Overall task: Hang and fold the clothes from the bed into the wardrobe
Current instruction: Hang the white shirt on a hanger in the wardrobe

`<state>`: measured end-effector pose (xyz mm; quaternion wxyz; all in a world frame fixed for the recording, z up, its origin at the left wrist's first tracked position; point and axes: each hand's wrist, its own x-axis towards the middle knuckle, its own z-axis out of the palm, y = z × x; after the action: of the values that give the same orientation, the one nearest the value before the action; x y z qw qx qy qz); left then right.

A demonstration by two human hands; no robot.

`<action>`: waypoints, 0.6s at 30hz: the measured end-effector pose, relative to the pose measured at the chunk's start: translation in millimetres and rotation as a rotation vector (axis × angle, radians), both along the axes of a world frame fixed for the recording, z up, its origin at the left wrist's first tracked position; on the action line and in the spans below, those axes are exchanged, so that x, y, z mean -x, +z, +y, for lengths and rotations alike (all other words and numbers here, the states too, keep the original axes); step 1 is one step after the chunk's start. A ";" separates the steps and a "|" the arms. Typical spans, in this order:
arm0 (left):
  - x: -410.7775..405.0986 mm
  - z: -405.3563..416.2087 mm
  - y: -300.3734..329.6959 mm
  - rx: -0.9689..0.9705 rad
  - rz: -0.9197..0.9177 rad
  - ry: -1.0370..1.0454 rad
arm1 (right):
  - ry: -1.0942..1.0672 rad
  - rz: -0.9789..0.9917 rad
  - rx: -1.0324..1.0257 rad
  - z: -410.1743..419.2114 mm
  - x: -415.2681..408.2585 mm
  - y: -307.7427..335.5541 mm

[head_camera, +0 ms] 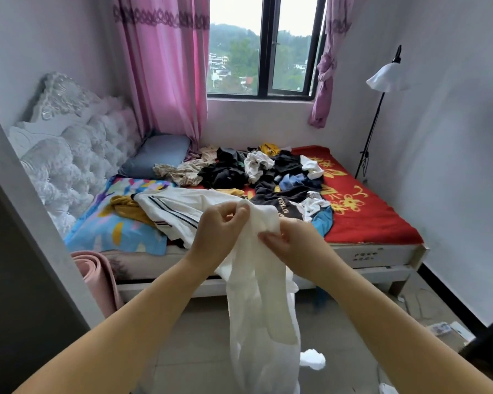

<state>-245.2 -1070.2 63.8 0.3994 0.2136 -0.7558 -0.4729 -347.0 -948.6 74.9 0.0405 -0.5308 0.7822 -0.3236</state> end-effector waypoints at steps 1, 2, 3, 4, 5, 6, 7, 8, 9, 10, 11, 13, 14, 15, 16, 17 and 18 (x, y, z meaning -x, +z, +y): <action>-2.9 -0.9 1.2 0.009 -0.001 -0.027 | -0.044 -0.002 0.050 0.5 2.2 3.4; -6.7 -3.5 2.3 0.018 -0.007 -0.059 | -0.077 -0.042 0.107 1.8 6.5 9.6; -11.3 -6.7 3.3 0.037 -0.020 -0.087 | -0.093 -0.108 0.162 3.8 11.7 18.9; -15.2 -11.0 2.8 0.079 -0.044 -0.105 | -0.094 -0.191 0.219 5.4 17.7 29.5; -19.1 -14.9 2.2 0.157 -0.083 -0.111 | -0.085 -0.298 0.278 7.2 23.0 40.5; -22.5 -18.2 0.7 0.260 -0.130 -0.095 | -0.071 -0.423 0.336 7.9 25.9 50.8; -25.5 -20.0 -1.1 0.352 -0.162 -0.065 | -0.057 -0.549 0.379 7.8 25.8 59.9; -27.6 -20.7 -3.1 0.407 -0.167 -0.025 | -0.045 -0.641 0.398 6.6 24.5 66.7; -30.1 -21.8 -4.3 0.409 -0.144 0.015 | -0.038 -0.671 0.388 5.1 23.7 71.9; -32.8 -22.3 -3.3 0.367 -0.097 0.040 | -0.031 -0.655 0.358 3.7 23.8 76.1; -36.0 -22.0 -0.6 0.298 -0.035 0.021 | -0.005 -0.633 0.317 2.5 22.9 79.6; -40.1 -18.1 8.1 0.176 0.010 -0.194 | 0.116 -0.613 0.210 0.4 18.8 84.7; -39.4 -15.5 11.8 0.173 -0.054 -0.323 | 0.190 -0.621 0.160 -1.3 14.4 86.0; -37.2 -10.9 13.8 0.208 -0.146 -0.420 | 0.259 -0.630 0.116 -2.6 9.3 86.9; -34.5 -5.6 13.1 0.271 -0.248 -0.450 | 0.321 -0.620 0.076 -4.4 3.9 88.1; -30.1 -3.4 8.5 0.343 -0.331 -0.441 | 0.369 -0.595 0.040 -5.2 -0.3 90.3; -27.7 -2.1 4.5 0.385 -0.389 -0.405 | 0.413 -0.570 0.016 -5.7 -3.0 93.4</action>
<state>-217.5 -1072.3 68.2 0.1786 0.0660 -0.9203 -0.3417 -344.1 -954.2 168.3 0.3177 -0.5666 0.6130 -0.4498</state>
